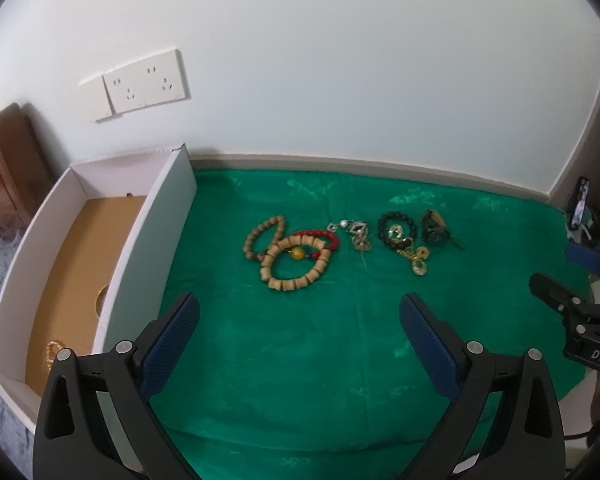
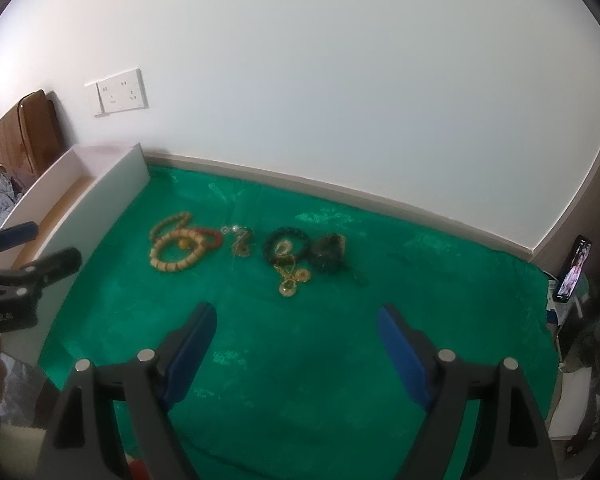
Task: Organize jewelry
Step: 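Move both tools back over the jewelry on the green cloth, then grasp the wooden barrel-bead bracelet with the left tool while the right tool grasps the black watch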
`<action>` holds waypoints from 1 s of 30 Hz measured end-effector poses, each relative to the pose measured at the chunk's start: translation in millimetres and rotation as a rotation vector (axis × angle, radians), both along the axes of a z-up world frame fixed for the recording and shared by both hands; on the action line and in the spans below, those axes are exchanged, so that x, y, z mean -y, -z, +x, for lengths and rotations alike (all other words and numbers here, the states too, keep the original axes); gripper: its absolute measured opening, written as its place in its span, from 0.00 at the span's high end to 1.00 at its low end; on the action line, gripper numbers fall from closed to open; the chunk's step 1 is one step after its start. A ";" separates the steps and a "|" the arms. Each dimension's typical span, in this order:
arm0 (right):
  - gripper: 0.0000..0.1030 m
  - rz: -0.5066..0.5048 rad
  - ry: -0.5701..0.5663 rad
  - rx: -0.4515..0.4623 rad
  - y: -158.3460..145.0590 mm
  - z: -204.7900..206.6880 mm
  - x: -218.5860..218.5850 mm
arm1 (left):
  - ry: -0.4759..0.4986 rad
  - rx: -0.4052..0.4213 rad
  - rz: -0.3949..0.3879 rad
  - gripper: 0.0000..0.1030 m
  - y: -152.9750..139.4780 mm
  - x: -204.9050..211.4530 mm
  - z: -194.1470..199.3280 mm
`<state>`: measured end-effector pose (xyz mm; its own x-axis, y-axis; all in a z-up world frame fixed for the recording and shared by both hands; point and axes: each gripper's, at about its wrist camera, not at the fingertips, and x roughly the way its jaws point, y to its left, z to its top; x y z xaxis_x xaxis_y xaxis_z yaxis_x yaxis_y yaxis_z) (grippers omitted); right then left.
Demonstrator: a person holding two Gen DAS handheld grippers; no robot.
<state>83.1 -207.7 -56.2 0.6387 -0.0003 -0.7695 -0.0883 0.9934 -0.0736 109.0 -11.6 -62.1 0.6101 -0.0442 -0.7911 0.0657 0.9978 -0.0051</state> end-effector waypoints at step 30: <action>0.18 0.206 0.028 -0.120 44.2 45.8 6.3 | -0.060 -0.159 -0.019 0.03 69.4 -50.4 84.4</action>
